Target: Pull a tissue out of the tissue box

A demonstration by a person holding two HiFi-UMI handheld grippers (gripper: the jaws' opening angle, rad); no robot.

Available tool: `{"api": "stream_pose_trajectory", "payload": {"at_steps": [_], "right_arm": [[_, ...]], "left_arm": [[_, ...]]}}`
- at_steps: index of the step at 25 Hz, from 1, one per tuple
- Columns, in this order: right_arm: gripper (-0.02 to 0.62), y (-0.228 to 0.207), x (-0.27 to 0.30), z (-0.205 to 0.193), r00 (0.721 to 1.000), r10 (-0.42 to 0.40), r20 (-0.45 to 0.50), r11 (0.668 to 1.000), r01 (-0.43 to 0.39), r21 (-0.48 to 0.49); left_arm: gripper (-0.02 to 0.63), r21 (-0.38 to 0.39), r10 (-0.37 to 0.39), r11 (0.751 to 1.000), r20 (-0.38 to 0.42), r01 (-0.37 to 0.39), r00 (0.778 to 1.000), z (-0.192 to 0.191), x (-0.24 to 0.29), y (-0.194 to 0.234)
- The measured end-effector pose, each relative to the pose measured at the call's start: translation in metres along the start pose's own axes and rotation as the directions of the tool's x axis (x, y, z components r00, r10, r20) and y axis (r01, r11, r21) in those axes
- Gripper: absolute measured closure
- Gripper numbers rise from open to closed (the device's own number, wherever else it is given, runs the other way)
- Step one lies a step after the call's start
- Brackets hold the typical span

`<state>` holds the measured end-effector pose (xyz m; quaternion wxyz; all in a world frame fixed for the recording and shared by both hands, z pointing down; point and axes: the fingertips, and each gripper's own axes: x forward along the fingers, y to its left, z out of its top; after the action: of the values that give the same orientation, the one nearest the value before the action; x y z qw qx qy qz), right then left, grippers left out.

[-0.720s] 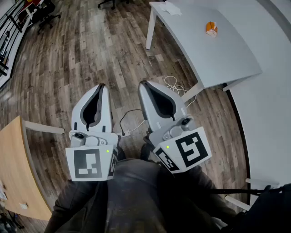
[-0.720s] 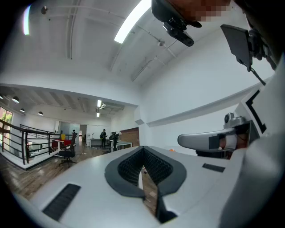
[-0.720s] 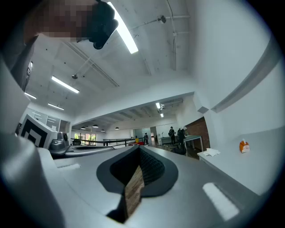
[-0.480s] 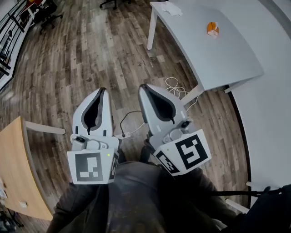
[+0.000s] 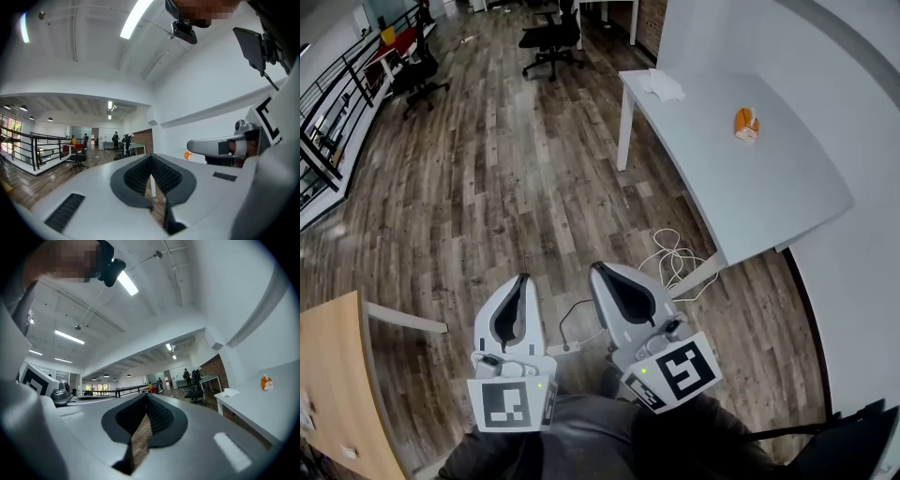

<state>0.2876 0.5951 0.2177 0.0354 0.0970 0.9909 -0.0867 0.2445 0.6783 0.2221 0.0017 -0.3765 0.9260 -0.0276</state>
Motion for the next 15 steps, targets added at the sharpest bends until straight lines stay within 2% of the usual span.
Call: {"api": "stream_pose_trajectory", "payload": {"at_steps": [4,7,10,13,15], "right_arm": [[0.594,-0.011,0.04,-0.005,1.0,-0.006,-0.004,1.0,0.006,-0.023],[0.594,-0.03,0.088,-0.018,0.999,-0.039,-0.01,0.999,0.039,-0.024],[0.594,-0.052,0.147,-0.032,0.996,-0.095,0.0,0.995,0.095,-0.03],[0.594,-0.076,0.211,-0.035,0.986,-0.168,0.022,0.985,0.168,-0.028],[0.594,-0.092,0.252,-0.028,0.977,-0.21,0.035,0.977,0.211,-0.015]], "left_arm": [[0.606,-0.026,0.002,1.0,0.006,-0.002,1.0,-0.009,0.034,0.029],[0.606,-0.044,-0.024,0.999,-0.005,0.024,1.0,-0.024,0.074,0.059],[0.606,-0.057,-0.072,0.996,-0.015,0.071,0.997,-0.04,0.128,0.099],[0.606,-0.057,-0.109,0.992,0.021,0.11,0.994,-0.033,0.19,0.148],[0.606,-0.046,-0.162,0.986,0.026,0.163,0.986,-0.025,0.228,0.172]]}}
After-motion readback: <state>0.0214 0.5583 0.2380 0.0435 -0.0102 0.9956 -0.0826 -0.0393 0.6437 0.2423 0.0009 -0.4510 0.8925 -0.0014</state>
